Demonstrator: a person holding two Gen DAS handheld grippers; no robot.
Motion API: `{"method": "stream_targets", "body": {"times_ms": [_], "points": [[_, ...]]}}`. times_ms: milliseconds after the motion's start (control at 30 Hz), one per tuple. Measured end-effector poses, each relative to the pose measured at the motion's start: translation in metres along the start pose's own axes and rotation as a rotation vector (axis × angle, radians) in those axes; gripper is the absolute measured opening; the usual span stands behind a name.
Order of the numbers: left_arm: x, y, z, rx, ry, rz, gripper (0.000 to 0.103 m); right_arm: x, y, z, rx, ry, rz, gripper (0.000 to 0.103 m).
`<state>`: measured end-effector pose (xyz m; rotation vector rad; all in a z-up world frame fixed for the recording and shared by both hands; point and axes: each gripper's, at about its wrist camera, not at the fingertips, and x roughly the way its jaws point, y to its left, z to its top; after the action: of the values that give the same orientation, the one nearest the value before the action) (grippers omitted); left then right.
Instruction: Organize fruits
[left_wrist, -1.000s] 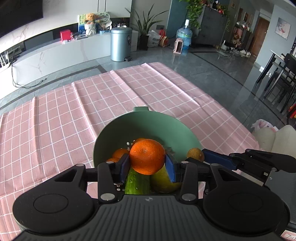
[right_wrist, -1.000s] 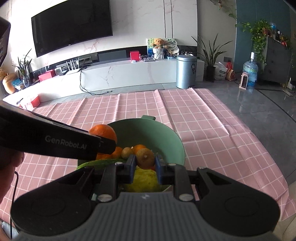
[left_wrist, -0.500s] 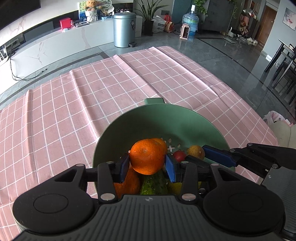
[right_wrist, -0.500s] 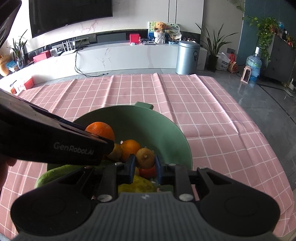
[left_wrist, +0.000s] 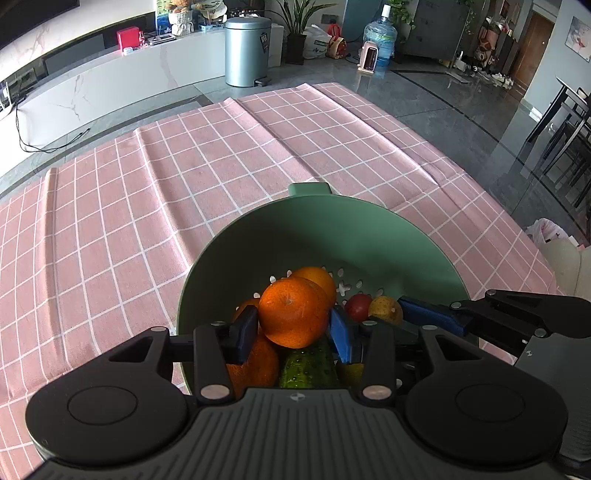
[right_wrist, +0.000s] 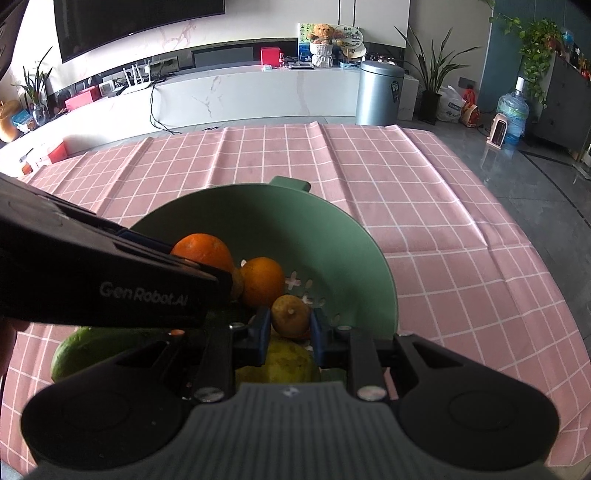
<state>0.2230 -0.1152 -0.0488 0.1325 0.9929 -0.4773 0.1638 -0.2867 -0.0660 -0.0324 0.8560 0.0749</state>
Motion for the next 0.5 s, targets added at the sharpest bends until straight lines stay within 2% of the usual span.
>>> {"method": "stream_targets", "body": {"times_ms": [67, 167, 200, 233, 300, 500], "points": [[-0.001, 0.0, 0.0, 0.001, -0.002, 0.006, 0.053, -0.001, 0.0, 0.001, -0.001, 0.0, -0.003, 0.019], [-0.006, -0.001, -0.001, 0.003, -0.023, 0.0, 0.055, -0.003, 0.001, 0.002, -0.005, -0.001, 0.003, 0.02], [-0.01, -0.002, -0.002, 0.007, -0.031, -0.005, 0.056, -0.005, 0.001, 0.003, -0.008, -0.001, 0.005, 0.024], [-0.015, -0.003, -0.001, 0.012, -0.045, -0.012, 0.059, -0.007, 0.002, 0.004, -0.01, -0.002, 0.006, 0.034], [-0.026, -0.004, -0.001, 0.019, -0.076, -0.012, 0.061, -0.015, 0.003, 0.006, -0.011, -0.017, 0.005, 0.036], [-0.08, -0.011, -0.015, 0.024, -0.248, 0.1, 0.064, -0.059, 0.007, 0.012, -0.006, -0.125, 0.003, 0.054]]}}
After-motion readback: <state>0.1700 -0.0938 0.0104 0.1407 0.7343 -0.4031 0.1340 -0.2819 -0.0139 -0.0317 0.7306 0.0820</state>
